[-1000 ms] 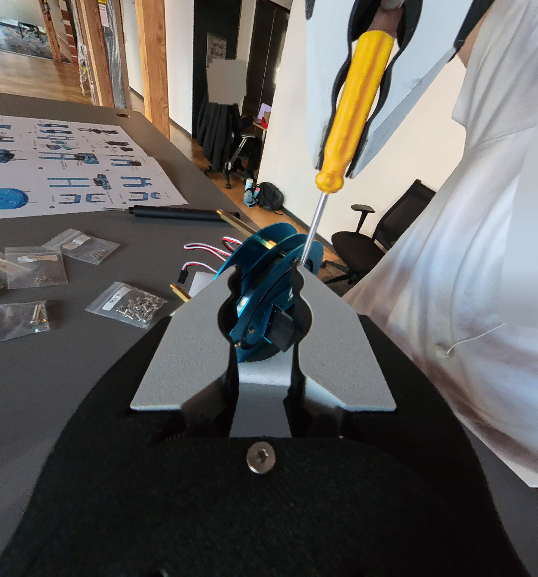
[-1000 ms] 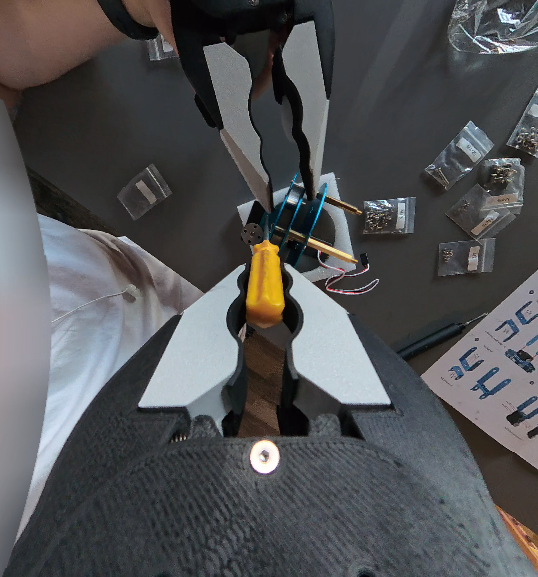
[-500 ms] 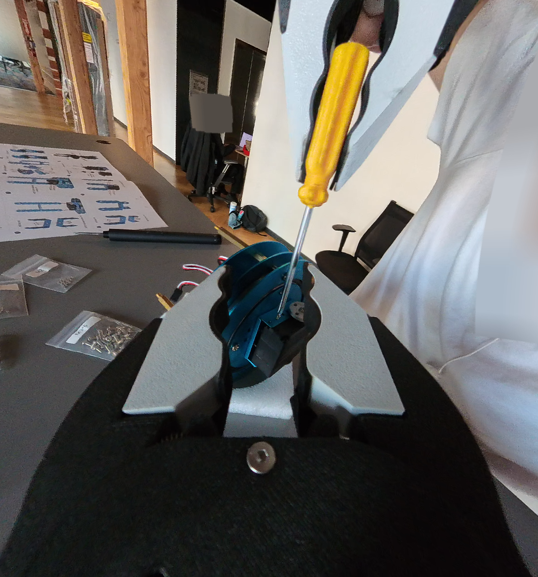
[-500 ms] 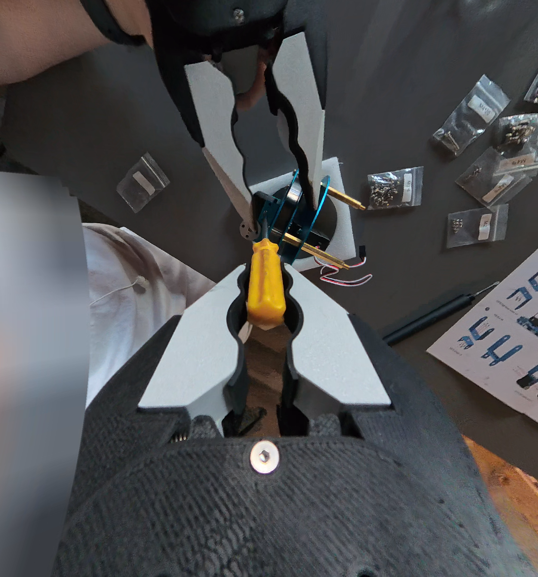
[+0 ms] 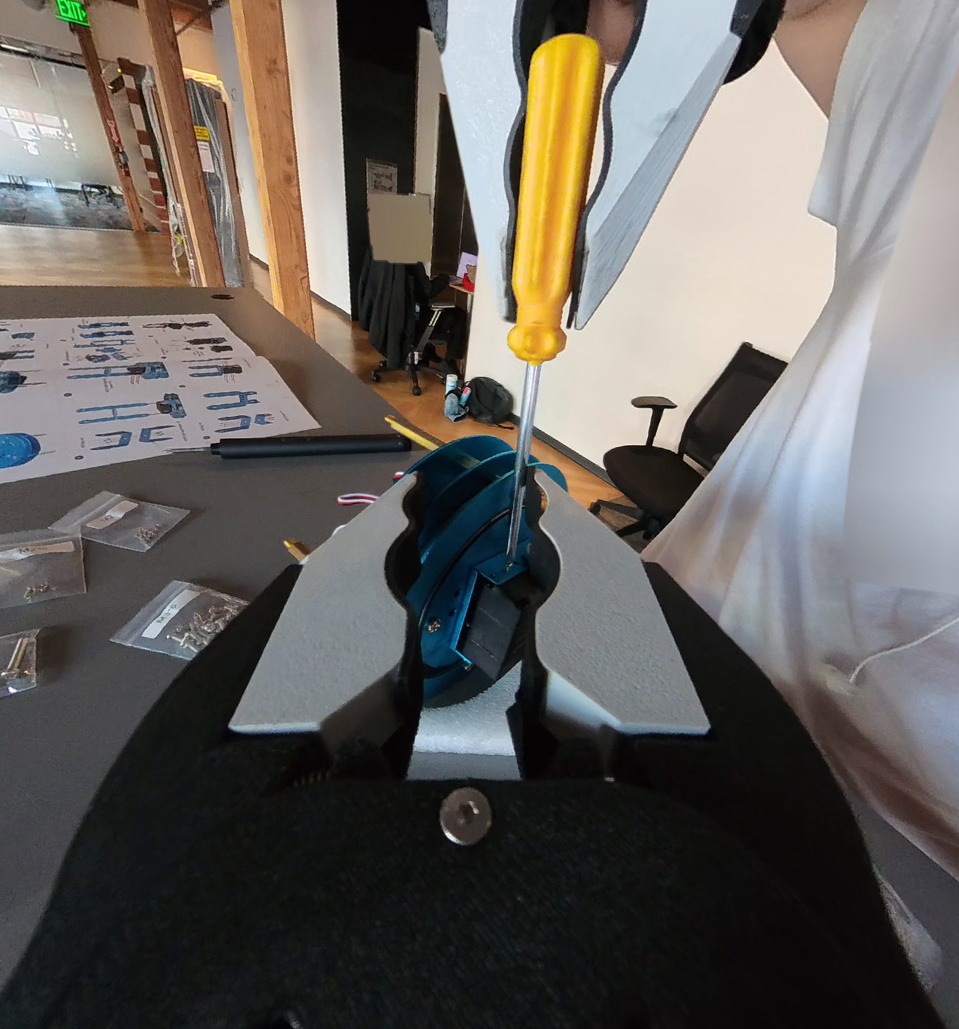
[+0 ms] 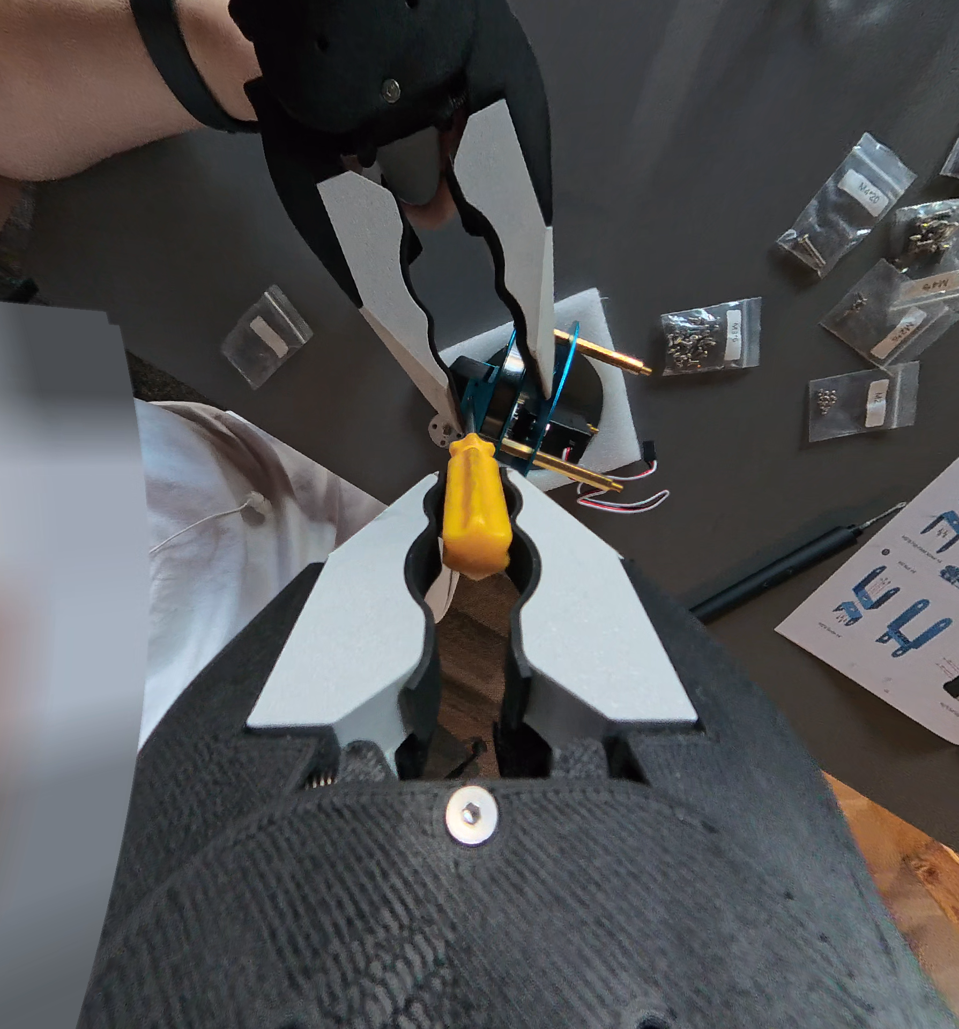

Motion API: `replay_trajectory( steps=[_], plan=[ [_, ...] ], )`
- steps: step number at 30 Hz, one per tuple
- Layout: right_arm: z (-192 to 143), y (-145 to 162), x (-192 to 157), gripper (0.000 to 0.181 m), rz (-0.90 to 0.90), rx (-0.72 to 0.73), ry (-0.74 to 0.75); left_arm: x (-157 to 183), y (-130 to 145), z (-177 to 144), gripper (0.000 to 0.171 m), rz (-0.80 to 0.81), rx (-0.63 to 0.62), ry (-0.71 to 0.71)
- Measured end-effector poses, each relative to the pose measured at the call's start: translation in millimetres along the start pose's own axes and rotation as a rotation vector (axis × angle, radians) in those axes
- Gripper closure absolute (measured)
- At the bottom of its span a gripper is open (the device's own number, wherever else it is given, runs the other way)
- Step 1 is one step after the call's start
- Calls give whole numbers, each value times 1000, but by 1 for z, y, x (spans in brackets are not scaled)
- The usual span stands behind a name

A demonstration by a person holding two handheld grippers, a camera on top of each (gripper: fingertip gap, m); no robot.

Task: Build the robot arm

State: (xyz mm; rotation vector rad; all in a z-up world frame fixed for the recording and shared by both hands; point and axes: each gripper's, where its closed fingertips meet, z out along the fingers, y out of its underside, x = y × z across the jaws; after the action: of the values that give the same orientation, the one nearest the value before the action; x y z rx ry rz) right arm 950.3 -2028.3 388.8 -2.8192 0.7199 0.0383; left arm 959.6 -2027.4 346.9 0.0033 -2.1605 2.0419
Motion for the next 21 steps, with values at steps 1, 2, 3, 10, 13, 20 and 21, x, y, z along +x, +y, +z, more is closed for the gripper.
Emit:
replay_trajectory(
  steps=[1,2,3,10,13,20,21],
  plan=[
    [0,0,0,164,-6,1,-1,1,0,1,140,5,0,1],
    [0,0,-1,164,-22,4,-2,2,0,2,140,7,1,5],
    [0,0,-1,163,-37,8,-4,3,-1,2,141,11,2,8],
    [0,1,-3,163,-194,21,3,6,-1,5,141,21,-3,15],
    [0,1,-5,163,-229,33,-13,8,-1,6,142,29,-10,19],
    [0,-5,-7,164,-209,110,-59,10,-1,7,144,31,-12,26],
    [0,-5,-6,164,-199,117,-61,10,-1,7,144,31,-12,25]
  ],
)
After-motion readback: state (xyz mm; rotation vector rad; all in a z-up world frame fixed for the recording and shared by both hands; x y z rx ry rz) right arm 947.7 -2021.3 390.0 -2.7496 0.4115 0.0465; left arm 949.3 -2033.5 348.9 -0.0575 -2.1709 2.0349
